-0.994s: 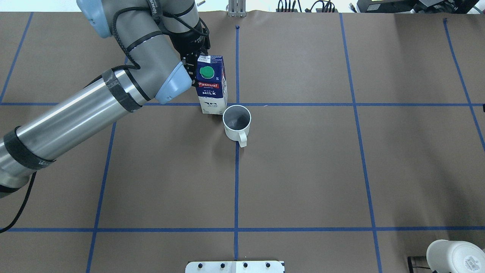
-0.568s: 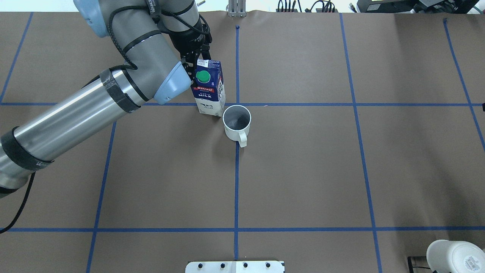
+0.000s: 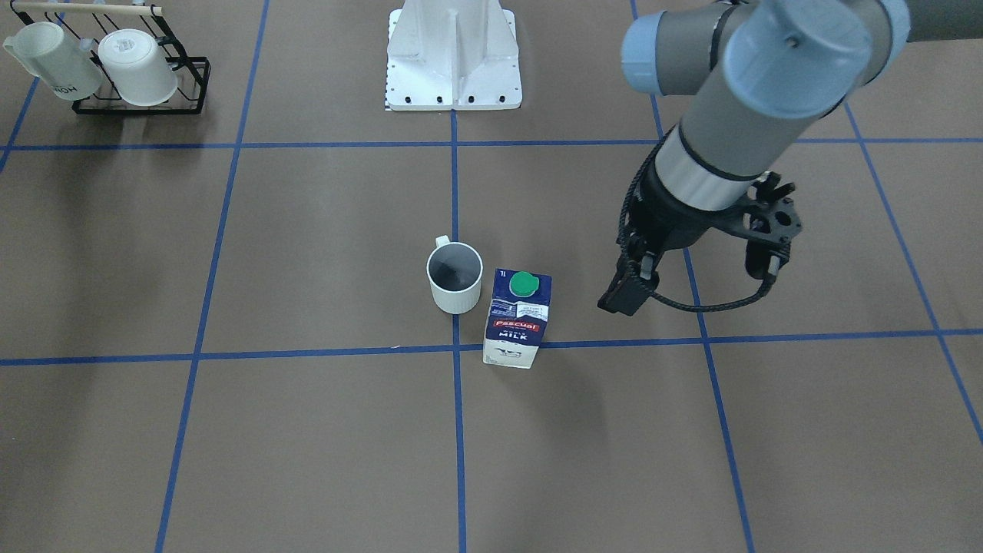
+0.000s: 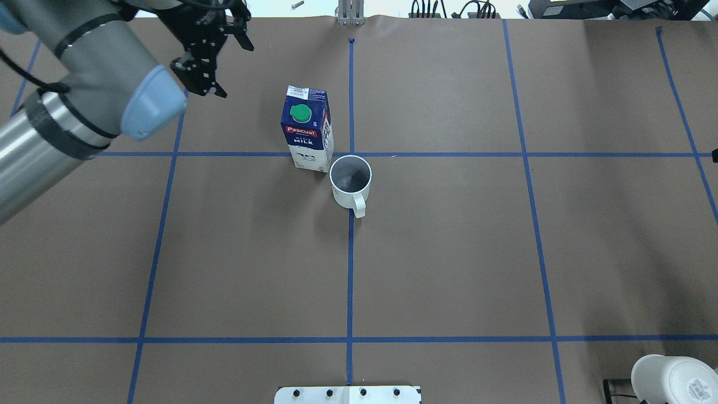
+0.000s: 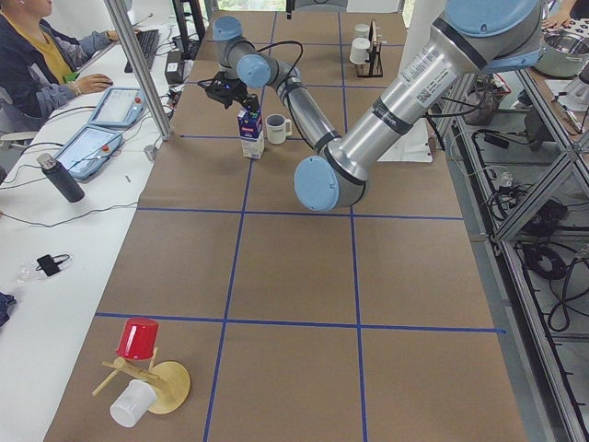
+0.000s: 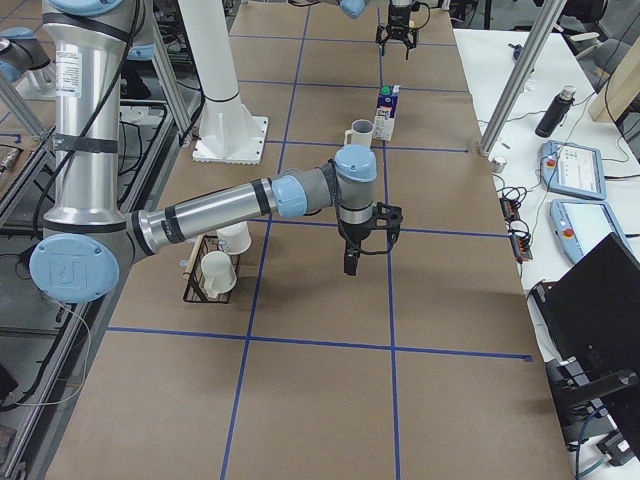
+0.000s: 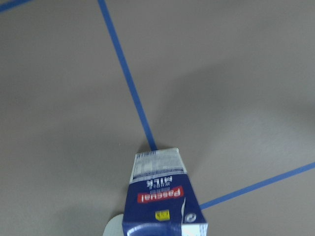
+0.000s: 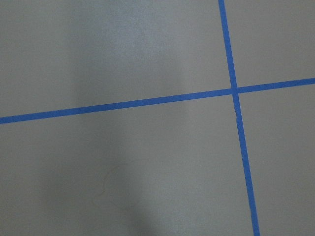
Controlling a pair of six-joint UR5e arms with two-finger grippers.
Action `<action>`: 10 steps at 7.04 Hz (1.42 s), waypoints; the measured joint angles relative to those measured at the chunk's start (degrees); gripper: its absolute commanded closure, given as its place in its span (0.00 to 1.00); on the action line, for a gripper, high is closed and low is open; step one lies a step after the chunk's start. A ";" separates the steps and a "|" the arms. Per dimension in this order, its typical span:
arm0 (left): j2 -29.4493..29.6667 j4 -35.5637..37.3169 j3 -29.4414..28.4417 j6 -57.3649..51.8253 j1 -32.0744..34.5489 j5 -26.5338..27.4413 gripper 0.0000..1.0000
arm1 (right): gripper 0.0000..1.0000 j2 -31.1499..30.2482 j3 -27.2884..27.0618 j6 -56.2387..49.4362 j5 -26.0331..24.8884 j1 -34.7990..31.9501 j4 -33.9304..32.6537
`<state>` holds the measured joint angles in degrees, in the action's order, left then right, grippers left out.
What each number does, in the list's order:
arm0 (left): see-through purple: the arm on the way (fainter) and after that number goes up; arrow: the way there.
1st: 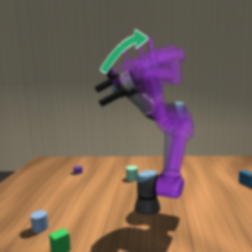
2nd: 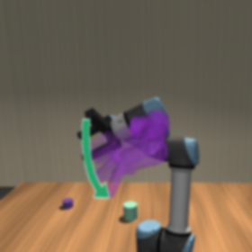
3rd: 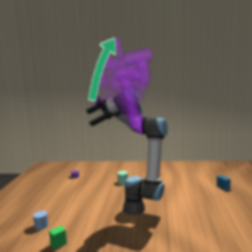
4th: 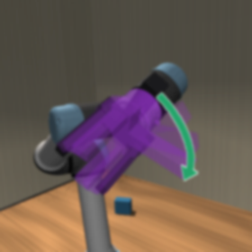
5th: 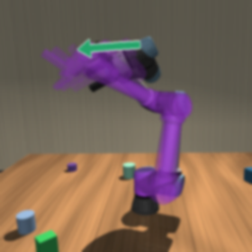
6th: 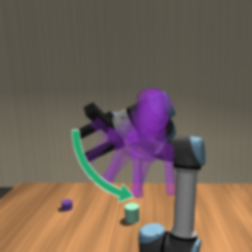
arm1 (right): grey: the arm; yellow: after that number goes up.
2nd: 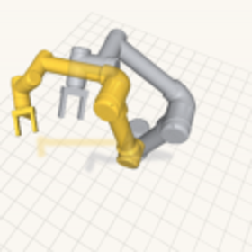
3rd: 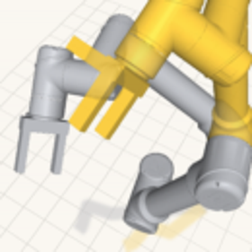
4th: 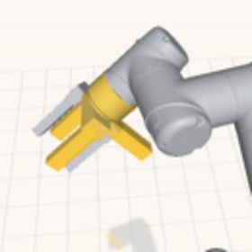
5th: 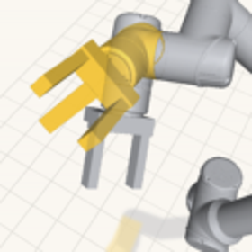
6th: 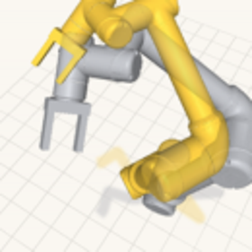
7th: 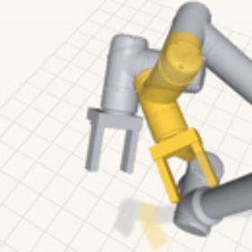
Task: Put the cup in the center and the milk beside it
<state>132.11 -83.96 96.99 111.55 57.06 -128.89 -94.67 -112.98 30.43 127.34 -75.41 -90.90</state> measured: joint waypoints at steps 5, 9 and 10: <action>-19.01 -0.36 5.68 -63.27 8.75 4.43 0.02 | 0.00 0.04 0.45 -0.06 0.54 0.01 0.03; -38.14 -3.37 9.54 -104.11 19.93 2.02 0.02 | 0.00 0.38 2.92 -1.72 1.53 0.07 0.10; -43.35 -6.70 10.15 -107.31 21.52 0.29 0.02 | 0.00 0.49 3.11 -2.10 1.66 -0.02 0.11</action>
<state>88.76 -90.66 107.14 4.25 78.58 -128.60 -94.18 -109.87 28.33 128.99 -75.42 -90.79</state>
